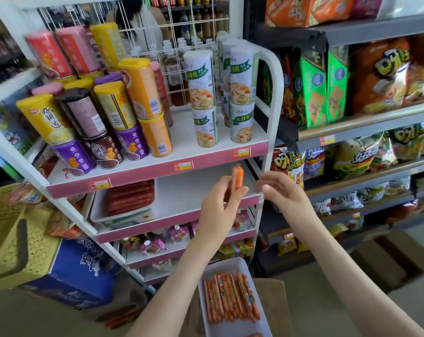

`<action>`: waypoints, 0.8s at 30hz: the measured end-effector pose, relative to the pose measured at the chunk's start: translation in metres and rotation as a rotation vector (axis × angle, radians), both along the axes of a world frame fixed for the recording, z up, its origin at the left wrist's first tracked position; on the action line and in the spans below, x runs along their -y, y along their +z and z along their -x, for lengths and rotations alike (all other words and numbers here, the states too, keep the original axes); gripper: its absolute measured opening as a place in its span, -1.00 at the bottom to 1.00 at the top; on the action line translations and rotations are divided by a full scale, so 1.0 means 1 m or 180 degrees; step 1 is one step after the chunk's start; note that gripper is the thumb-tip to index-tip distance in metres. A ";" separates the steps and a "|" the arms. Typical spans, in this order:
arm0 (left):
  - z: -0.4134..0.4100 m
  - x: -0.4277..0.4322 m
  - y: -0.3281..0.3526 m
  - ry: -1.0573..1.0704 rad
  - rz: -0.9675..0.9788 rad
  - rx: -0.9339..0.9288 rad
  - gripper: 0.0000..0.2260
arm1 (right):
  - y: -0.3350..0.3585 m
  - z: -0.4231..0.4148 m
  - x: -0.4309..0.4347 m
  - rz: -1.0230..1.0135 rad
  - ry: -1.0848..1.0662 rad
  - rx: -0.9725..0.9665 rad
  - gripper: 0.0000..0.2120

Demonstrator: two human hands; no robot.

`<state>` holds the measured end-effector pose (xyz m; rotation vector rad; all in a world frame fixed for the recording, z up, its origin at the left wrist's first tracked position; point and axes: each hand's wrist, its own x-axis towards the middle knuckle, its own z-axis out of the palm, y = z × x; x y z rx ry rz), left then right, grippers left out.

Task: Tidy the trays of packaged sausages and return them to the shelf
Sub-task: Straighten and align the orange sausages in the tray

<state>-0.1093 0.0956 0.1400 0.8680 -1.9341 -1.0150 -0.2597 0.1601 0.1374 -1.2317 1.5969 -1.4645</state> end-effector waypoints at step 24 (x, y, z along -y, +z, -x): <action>-0.006 -0.013 0.013 -0.0360 -0.0901 -0.0741 -0.81 | -0.002 0.019 -0.013 0.0793 -0.0579 0.2879 -0.78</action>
